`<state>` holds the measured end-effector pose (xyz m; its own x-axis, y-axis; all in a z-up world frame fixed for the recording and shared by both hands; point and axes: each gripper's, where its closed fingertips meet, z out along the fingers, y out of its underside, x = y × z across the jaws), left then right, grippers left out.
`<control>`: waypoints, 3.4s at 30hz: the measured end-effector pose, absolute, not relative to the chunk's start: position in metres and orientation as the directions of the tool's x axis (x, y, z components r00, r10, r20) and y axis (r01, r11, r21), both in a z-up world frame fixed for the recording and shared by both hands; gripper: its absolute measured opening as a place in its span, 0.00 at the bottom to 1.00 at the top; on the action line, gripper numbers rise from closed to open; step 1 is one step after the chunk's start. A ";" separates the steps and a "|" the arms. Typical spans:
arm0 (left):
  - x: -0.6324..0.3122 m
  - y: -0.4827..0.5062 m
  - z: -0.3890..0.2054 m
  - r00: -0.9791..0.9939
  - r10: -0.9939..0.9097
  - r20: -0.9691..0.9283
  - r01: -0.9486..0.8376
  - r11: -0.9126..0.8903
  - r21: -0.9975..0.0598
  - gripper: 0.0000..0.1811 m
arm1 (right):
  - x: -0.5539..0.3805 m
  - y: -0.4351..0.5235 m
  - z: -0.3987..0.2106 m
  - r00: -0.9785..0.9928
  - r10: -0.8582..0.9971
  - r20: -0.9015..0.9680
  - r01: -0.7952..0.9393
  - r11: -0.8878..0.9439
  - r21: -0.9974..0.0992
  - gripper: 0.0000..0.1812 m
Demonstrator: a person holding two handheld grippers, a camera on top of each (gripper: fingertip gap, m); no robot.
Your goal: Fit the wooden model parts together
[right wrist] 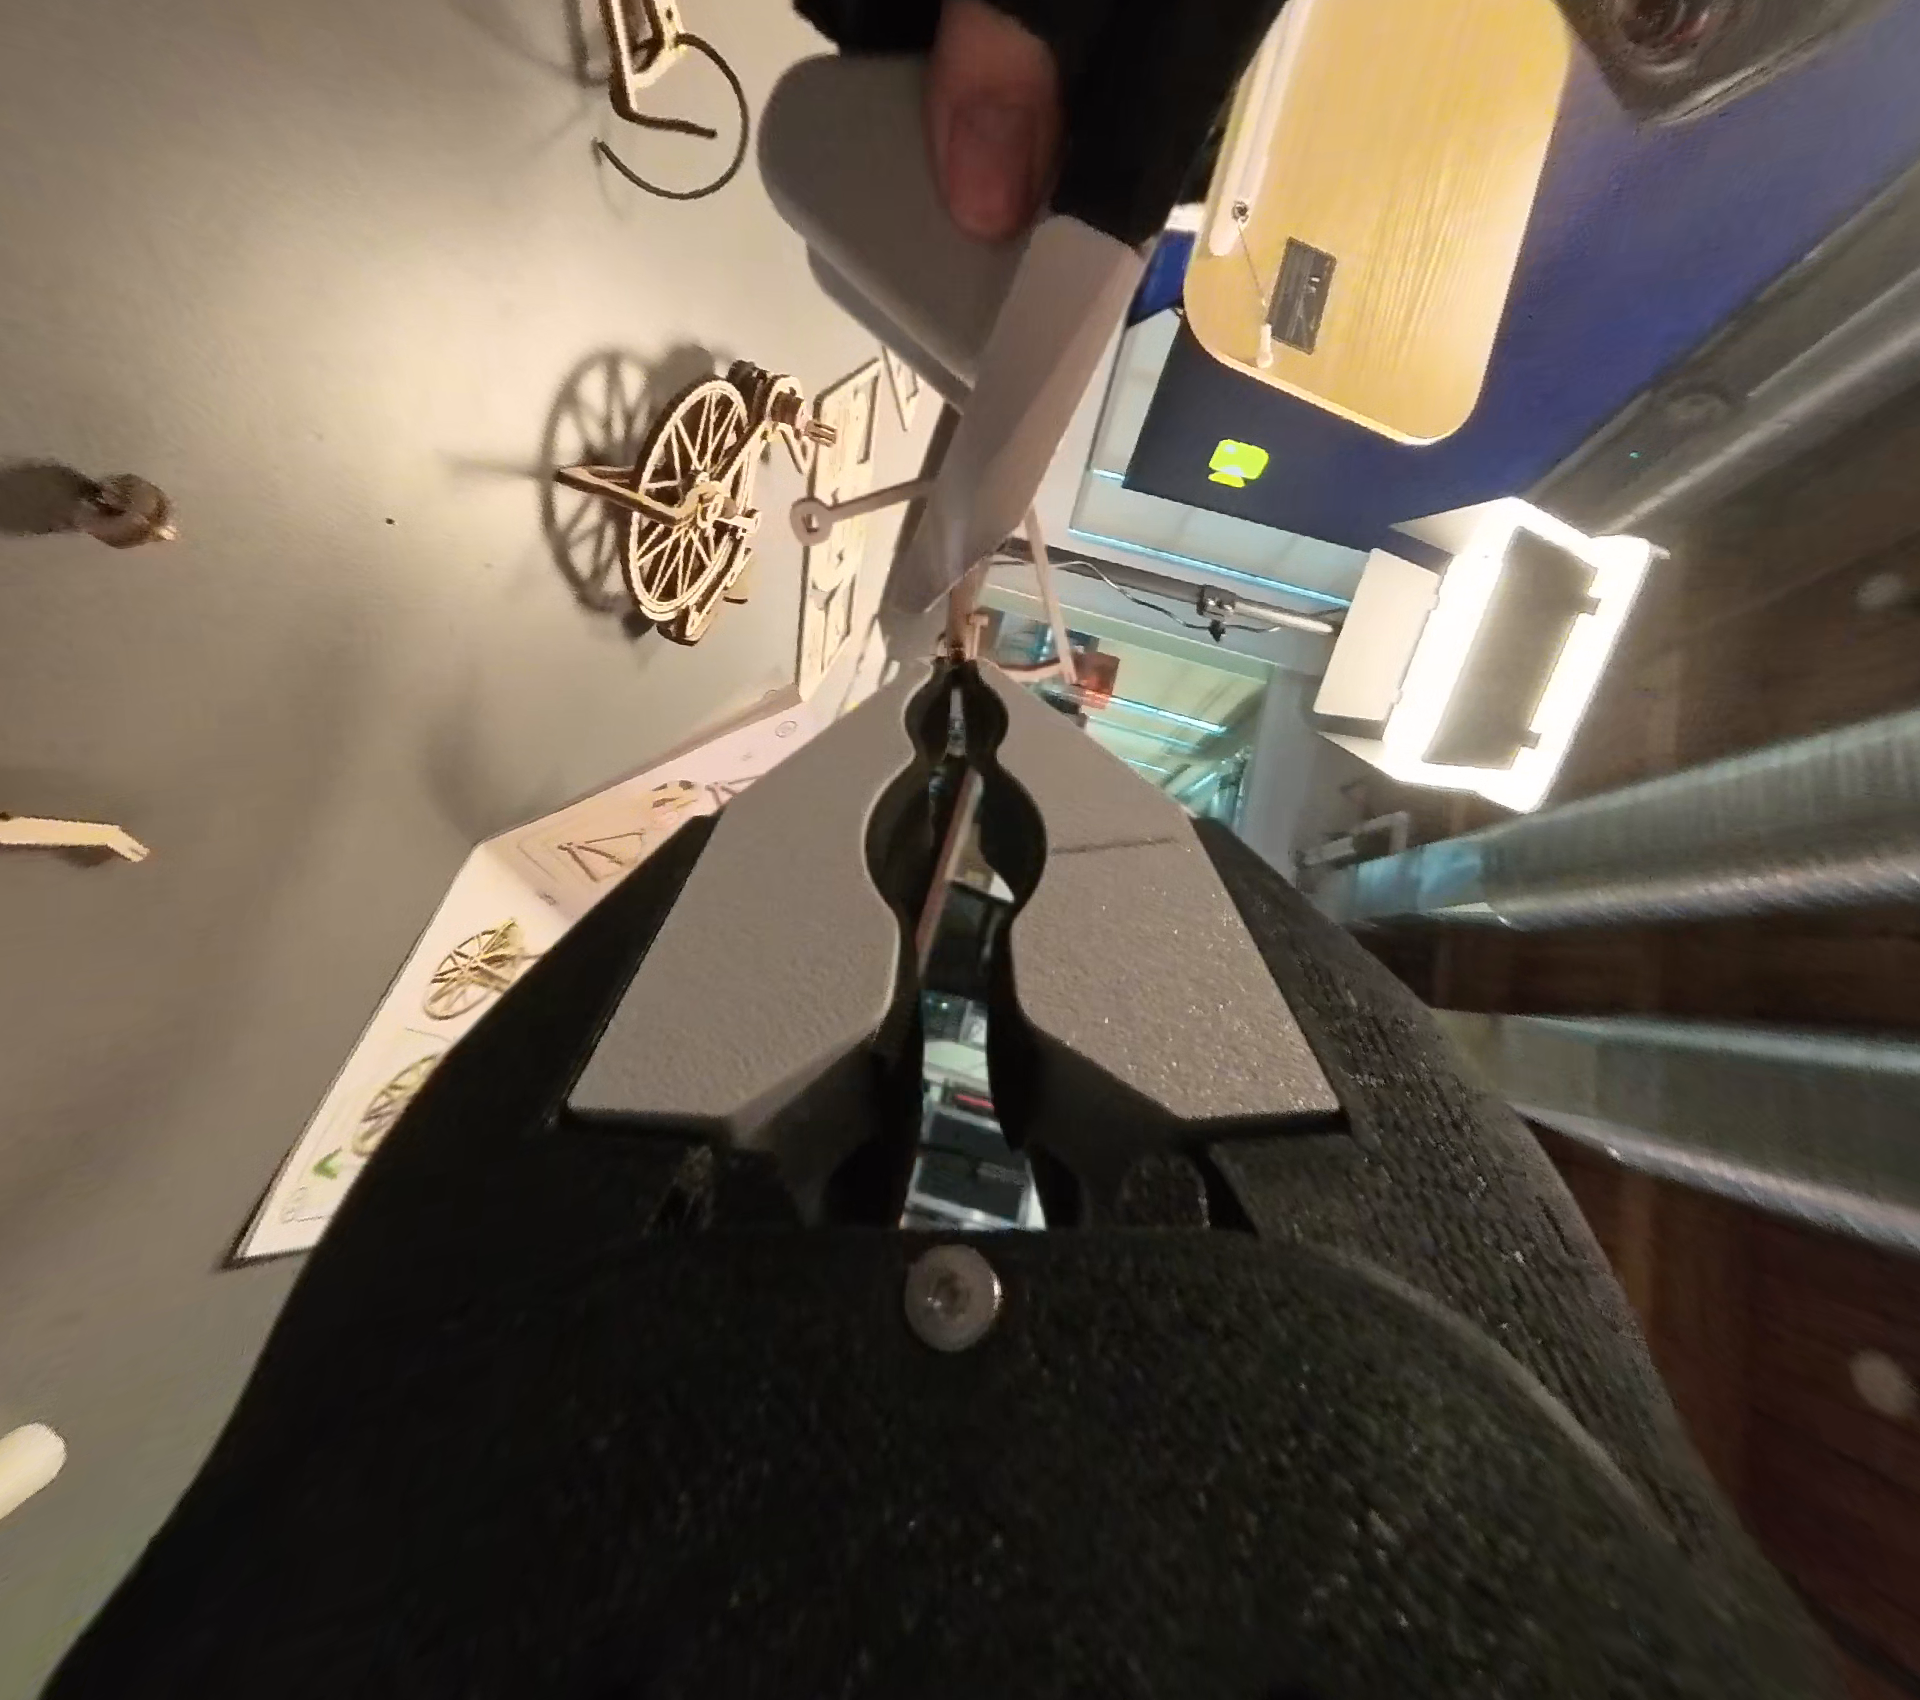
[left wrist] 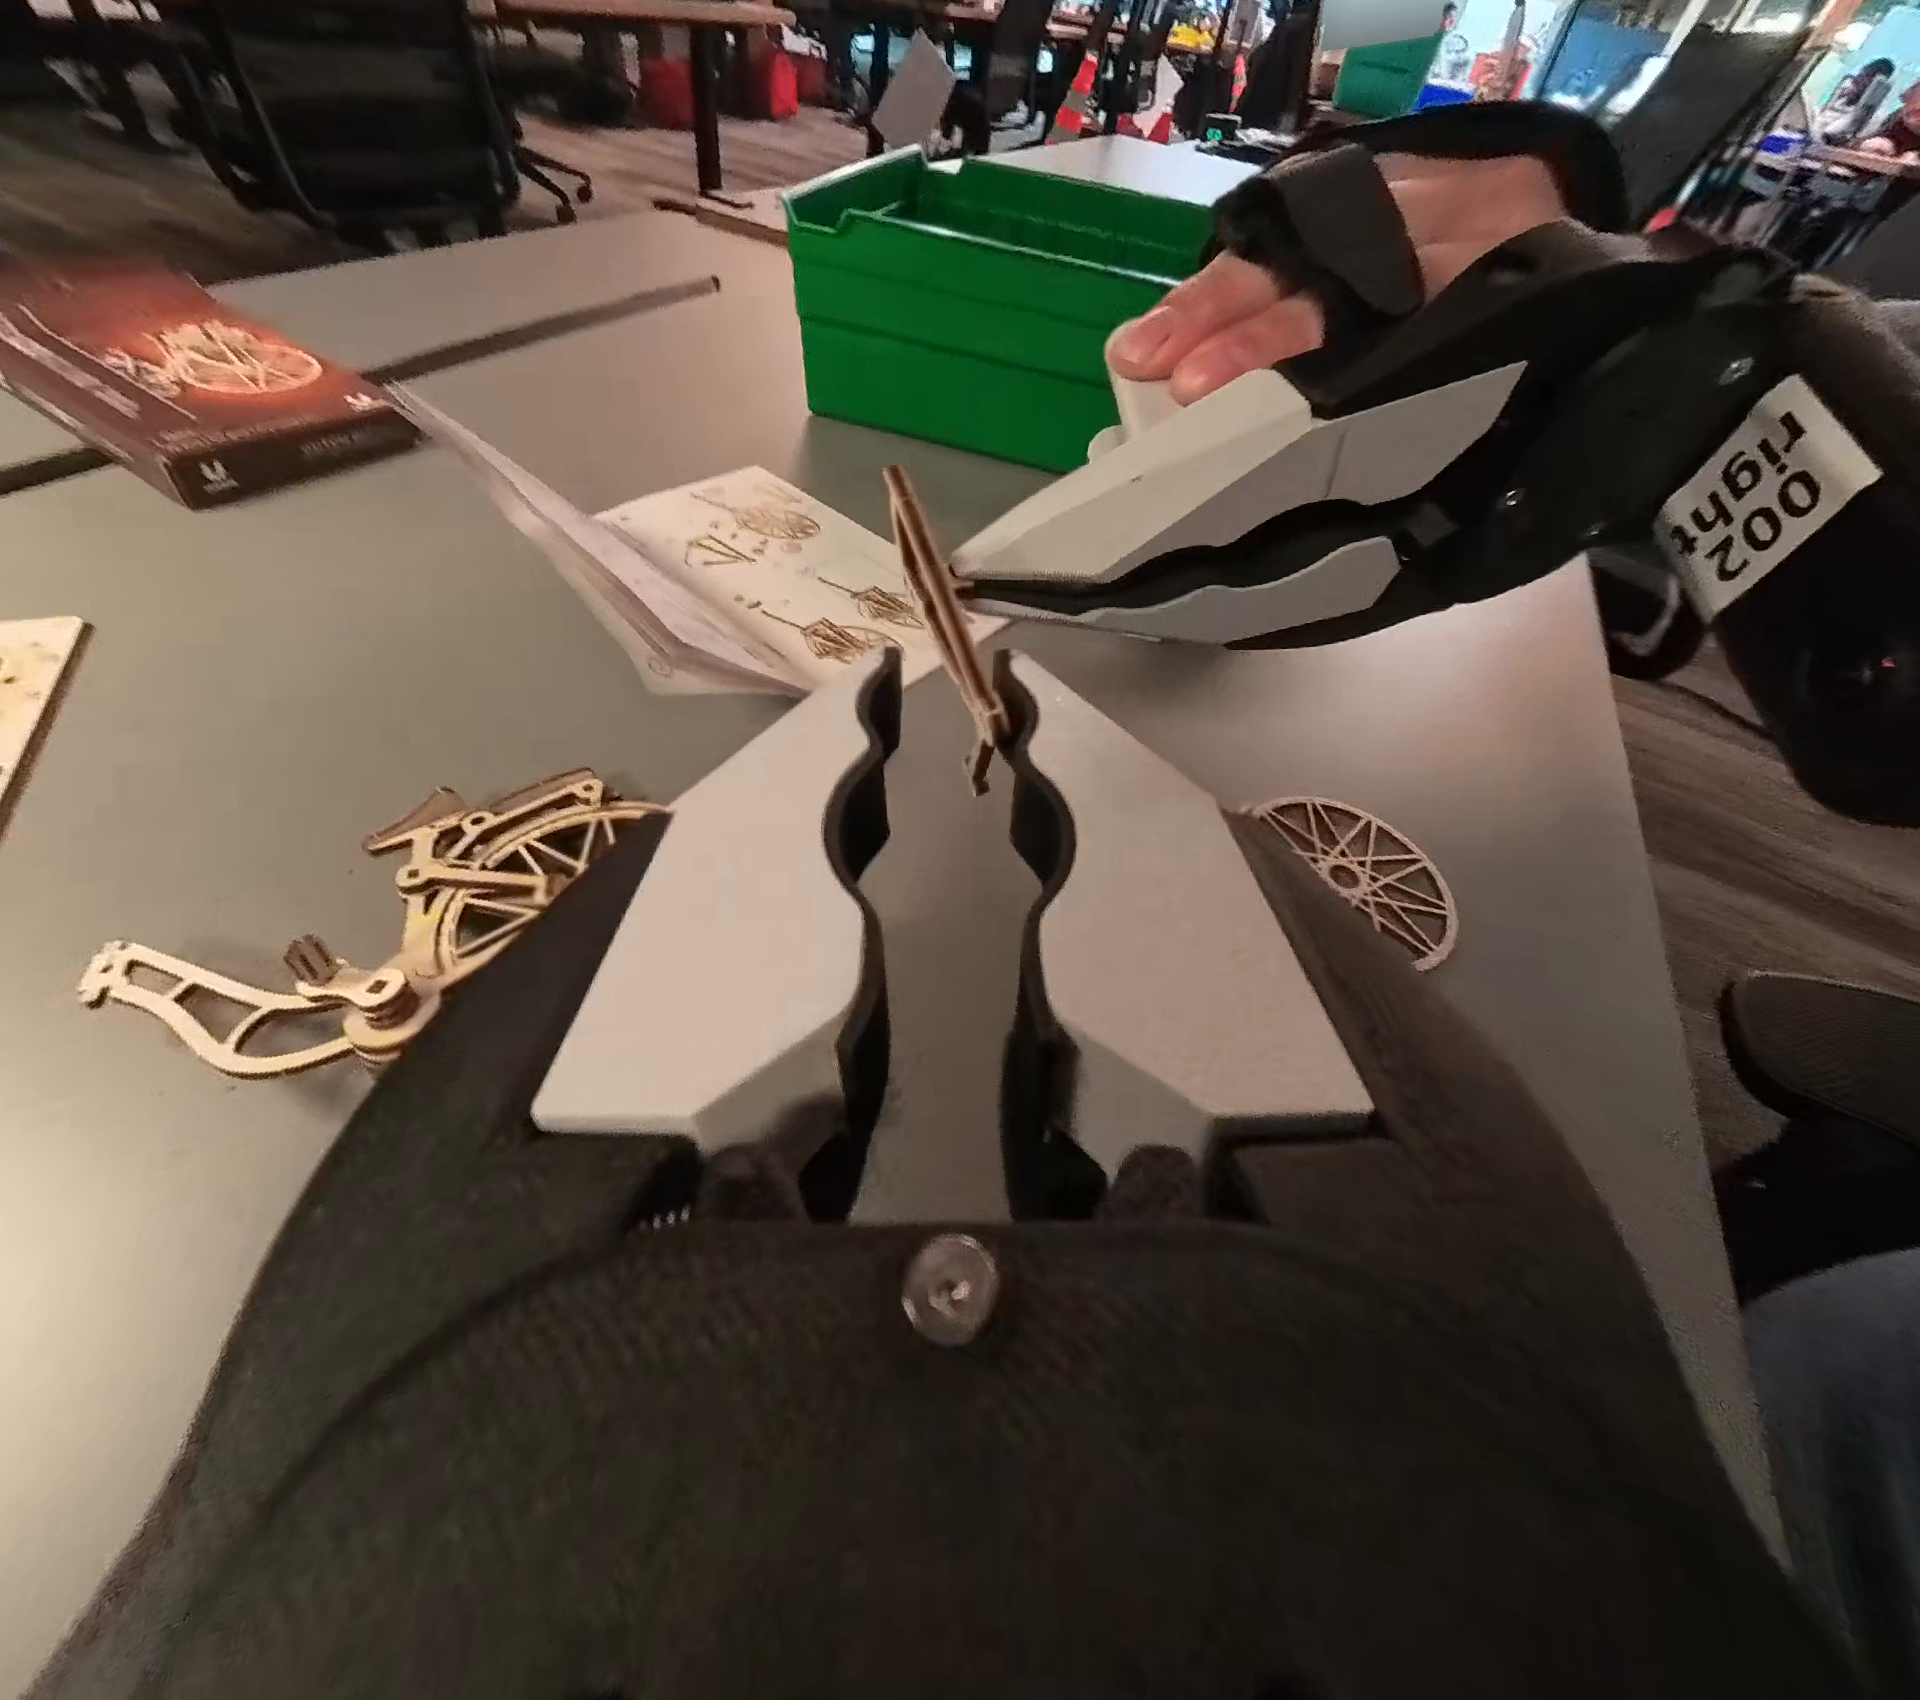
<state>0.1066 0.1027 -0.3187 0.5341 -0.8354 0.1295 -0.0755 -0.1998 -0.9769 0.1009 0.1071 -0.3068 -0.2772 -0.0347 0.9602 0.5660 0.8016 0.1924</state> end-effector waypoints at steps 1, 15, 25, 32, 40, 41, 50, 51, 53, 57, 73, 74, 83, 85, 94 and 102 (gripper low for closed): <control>0.106 0.103 -0.316 0.542 -0.832 0.120 -0.068 -0.185 -0.980 0.07 | 0.100 0.107 -0.306 -0.276 -0.047 0.960 0.564 0.801 0.201 0.00; 0.103 0.099 -0.320 0.534 -0.841 -0.080 -0.235 -0.056 -0.970 0.00 | 0.101 0.097 -0.311 -0.275 0.008 0.961 0.547 0.824 0.150 0.00; 0.106 0.097 -0.333 0.474 -0.880 -0.031 -0.270 -0.113 -0.956 0.00 | 0.104 0.097 -0.322 -0.309 0.058 0.949 0.542 0.831 0.125 0.00; 0.105 0.097 -0.342 0.488 -0.873 -0.012 -0.287 -0.147 -0.947 0.01 | 0.103 0.102 -0.333 -0.290 0.081 0.954 0.567 0.817 0.103 0.00; 0.106 0.103 -0.364 0.509 -0.859 -0.047 -0.366 -0.166 -0.916 0.01 | 0.104 0.106 -0.356 -0.245 0.151 0.958 0.611 0.791 0.032 0.00; 0.105 0.103 -0.368 0.508 -0.860 -0.043 -0.372 -0.174 -0.912 0.00 | 0.103 0.105 -0.359 -0.233 0.168 0.958 0.618 0.786 0.012 0.00; 0.087 0.119 -0.357 0.561 -0.825 -0.072 -0.316 -0.133 -0.939 0.00 | 0.099 0.108 -0.347 0.070 0.474 0.878 0.530 0.728 -0.435 0.19; 0.086 0.117 -0.356 0.545 -0.835 -0.081 -0.317 -0.115 -0.941 0.00 | 0.101 0.104 -0.345 0.084 0.532 0.842 0.484 0.717 -0.501 0.21; 0.090 0.108 -0.352 0.466 -0.878 -0.108 -0.313 -0.049 -0.949 0.00 | 0.102 0.098 -0.338 0.121 0.721 0.682 0.358 0.609 -0.708 0.22; 0.101 0.090 -0.354 0.328 -0.923 -0.201 -0.351 0.078 -0.933 0.00 | 0.105 0.093 -0.333 0.042 0.938 0.345 0.213 0.329 -0.920 0.29; 0.114 0.063 -0.368 0.153 -0.908 -0.389 -0.449 0.287 -0.846 0.00 | 0.106 0.062 -0.364 -0.176 0.908 0.380 0.298 0.417 -0.859 0.09; 0.114 0.063 -0.370 0.146 -0.908 -0.394 -0.457 0.291 -0.840 0.00 | 0.106 0.060 -0.366 -0.188 0.901 0.392 0.303 0.433 -0.849 0.07; 0.114 0.060 -0.371 0.133 -0.913 -0.385 -0.459 0.288 -0.840 0.00 | 0.105 0.056 -0.366 -0.204 0.892 0.403 0.294 0.449 -0.844 0.05; 0.113 0.060 -0.370 0.139 -0.915 -0.380 -0.456 0.281 -0.844 0.00 | 0.105 0.057 -0.365 -0.197 0.899 0.392 0.296 0.436 -0.850 0.05; 0.108 0.070 -0.356 0.203 -0.804 -0.559 -0.478 0.417 -0.773 0.00 | 0.101 0.067 -0.349 -0.082 0.857 0.509 0.247 0.512 -0.823 0.08; 0.105 0.072 -0.358 0.195 -0.758 -0.623 -0.522 0.457 -0.720 0.00 | 0.108 0.065 -0.351 -0.099 0.811 0.577 0.240 0.582 -0.777 0.06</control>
